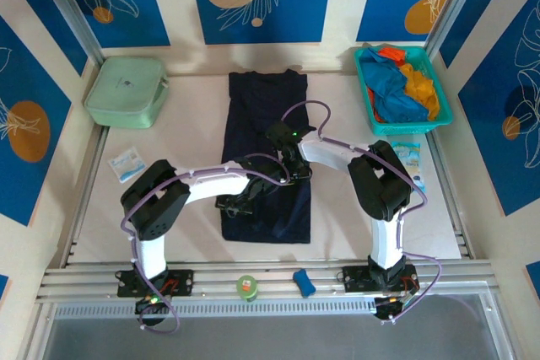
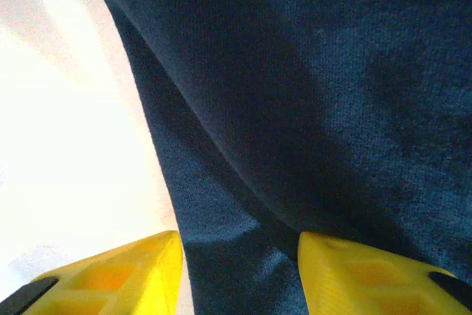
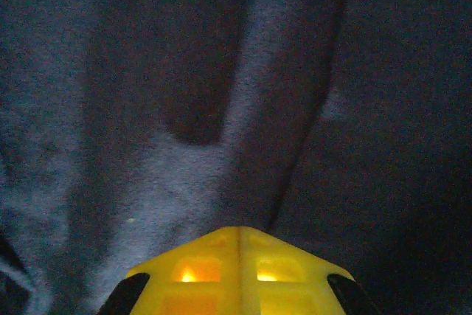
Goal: Fold and stack the t-shirts
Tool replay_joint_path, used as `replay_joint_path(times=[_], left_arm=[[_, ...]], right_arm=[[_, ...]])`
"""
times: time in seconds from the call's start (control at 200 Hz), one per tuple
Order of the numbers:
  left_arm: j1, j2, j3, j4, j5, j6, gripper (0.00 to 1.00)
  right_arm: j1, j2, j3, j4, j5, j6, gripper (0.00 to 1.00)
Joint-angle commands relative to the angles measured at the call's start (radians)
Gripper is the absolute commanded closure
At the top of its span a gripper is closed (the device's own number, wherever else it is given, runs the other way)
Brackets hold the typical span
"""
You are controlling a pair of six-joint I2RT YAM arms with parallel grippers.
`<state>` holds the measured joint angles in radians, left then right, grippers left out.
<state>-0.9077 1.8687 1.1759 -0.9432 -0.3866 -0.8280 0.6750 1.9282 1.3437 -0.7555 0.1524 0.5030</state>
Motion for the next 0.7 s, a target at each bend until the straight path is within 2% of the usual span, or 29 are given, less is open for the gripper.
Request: replay_joint_path(times=[0.0, 0.085, 0.18, 0.28, 0.695], left_arm=[[0.011, 0.027, -0.039, -0.022, 0.009, 0.012, 0.53], [0.010, 0.013, -0.036, -0.017, 0.020, 0.015, 0.51], [0.008, -0.010, -0.029, -0.018, 0.026, 0.019, 0.44], [0.007, -0.035, -0.015, -0.040, 0.019, 0.019, 0.40], [0.003, -0.135, 0.030, -0.101, -0.010, 0.021, 0.37]], right_arm=[[0.008, -0.028, -0.005, -0.009, -0.040, 0.015, 0.91], [0.013, -0.029, -0.005, -0.035, -0.001, 0.022, 0.78], [0.028, -0.034, -0.006, -0.067, 0.051, 0.030, 0.73], [0.043, -0.032, -0.016, -0.075, 0.075, 0.037, 0.72], [0.060, 0.010, 0.000, -0.093, 0.115, 0.043, 0.78]])
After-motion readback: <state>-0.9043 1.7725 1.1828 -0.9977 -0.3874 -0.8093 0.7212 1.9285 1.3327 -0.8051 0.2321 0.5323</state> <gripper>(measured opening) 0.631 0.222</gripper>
